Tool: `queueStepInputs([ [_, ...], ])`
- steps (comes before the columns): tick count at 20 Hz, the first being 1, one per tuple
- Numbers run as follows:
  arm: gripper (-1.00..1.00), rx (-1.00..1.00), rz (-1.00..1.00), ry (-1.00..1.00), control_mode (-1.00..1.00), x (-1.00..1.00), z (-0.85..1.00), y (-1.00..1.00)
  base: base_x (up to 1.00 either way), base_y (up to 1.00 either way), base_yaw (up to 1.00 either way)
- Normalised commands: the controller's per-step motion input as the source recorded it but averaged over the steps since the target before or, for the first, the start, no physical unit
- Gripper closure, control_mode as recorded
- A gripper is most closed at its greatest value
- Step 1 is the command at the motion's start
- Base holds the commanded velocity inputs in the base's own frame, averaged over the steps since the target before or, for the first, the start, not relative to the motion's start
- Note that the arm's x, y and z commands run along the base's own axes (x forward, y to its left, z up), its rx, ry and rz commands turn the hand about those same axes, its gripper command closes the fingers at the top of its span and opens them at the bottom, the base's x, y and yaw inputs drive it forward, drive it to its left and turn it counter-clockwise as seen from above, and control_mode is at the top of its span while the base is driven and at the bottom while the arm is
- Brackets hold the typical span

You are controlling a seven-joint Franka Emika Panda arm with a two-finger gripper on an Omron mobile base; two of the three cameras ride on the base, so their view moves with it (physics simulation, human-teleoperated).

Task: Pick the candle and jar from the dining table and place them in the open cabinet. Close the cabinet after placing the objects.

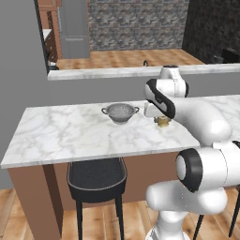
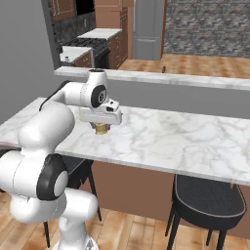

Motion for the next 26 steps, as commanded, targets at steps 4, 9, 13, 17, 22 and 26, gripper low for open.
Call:
queueStepInputs([
  [4, 1.0, 0.0, 0.0, 0.0, -1.0, -0.46, 0.18, 0.0, 0.0, 0.0, 0.0],
  [9, 1.0, 0.0, 0.0, 0.03, -1.0, -0.46, 0.26, 0.0, 0.0, 0.0, 0.0],
  [13, 1.0, 0.0, 0.0, 0.08, -1.0, -0.28, 0.29, 0.0, 0.0, 0.0, 0.0],
  [17, 1.0, 0.0, 0.0, 0.08, -1.0, -0.29, 0.22, 0.0, 0.0, 0.0, 0.0],
  [22, 1.0, 0.0, 0.0, 0.06, -1.0, -0.31, 0.17, 0.0, 0.0, 0.0, 0.0],
  [26, 1.0, 0.0, 0.0, 0.02, -1.0, -0.35, 0.11, 0.0, 0.0, 0.0, 0.0],
])
